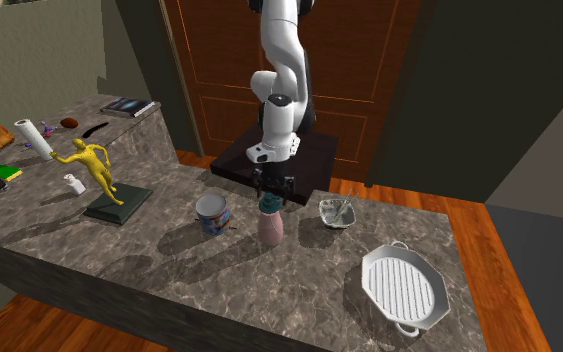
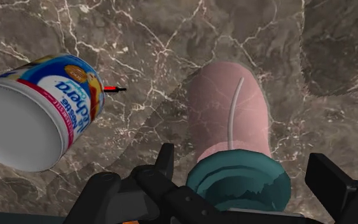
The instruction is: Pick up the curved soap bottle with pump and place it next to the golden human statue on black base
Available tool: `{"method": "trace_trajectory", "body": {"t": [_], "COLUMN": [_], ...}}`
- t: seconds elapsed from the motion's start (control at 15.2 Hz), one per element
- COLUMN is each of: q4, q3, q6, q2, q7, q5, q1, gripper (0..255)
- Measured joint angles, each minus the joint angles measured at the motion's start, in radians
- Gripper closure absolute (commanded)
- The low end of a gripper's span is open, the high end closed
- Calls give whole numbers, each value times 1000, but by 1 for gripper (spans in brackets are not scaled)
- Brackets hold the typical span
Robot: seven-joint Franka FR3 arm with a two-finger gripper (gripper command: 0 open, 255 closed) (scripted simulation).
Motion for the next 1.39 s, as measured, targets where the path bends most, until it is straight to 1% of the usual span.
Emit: {"method": "trace_trajectory", "body": {"t": [0.2, 0.33, 0.59, 0.66, 1.32, 1.39], "q4": [10, 11, 10, 10, 11, 9], "q3": [10, 10, 10, 10, 10, 10], "q6": [38, 47, 50, 50, 51, 44], "q2": [57, 68, 71, 71, 71, 61], "q7": [71, 85, 90, 91, 92, 78], "q5": [-93, -113, -120, -120, -122, -103], "q1": [-26, -30, -31, -31, -31, -28], "gripper": [0, 0, 0, 255, 255, 255]}}
